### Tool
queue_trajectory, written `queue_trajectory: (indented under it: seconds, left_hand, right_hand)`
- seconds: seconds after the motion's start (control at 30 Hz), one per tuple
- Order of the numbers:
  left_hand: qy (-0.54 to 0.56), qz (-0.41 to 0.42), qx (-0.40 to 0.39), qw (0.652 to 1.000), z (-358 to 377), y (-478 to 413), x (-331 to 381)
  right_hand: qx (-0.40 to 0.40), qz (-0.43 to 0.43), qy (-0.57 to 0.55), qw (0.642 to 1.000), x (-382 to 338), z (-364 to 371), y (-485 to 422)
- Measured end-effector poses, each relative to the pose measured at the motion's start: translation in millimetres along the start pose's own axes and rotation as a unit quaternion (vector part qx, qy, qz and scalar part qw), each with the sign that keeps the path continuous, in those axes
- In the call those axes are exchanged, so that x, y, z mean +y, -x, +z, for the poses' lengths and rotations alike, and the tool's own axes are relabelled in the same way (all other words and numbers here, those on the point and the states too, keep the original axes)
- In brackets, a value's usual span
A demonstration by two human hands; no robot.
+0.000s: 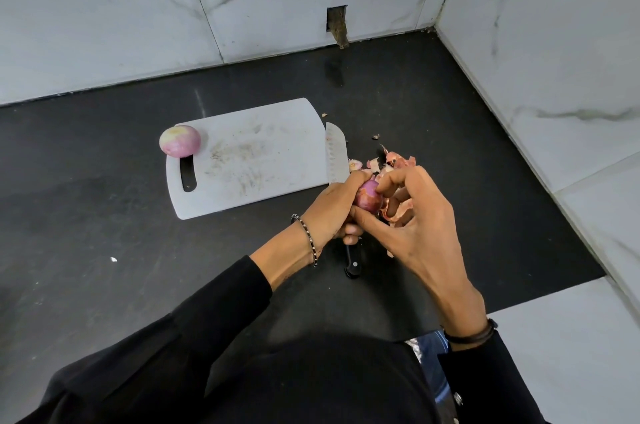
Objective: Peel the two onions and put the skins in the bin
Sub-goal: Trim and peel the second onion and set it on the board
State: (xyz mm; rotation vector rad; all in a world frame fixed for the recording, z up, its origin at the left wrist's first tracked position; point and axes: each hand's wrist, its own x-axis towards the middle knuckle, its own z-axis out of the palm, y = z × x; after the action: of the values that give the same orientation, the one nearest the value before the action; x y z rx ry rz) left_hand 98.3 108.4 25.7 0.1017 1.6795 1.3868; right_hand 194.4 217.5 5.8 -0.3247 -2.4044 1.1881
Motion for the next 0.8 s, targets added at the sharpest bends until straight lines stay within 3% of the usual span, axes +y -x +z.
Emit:
queue_trajectory:
  seconds: [0.8]
  left_hand:
    - [0.032,-0.007,-0.005,0.999,3.1,2.3,-0.8]
  right_hand:
    - [0.028,-0.018,0.043,0.998,-0.5,10.4,11.0]
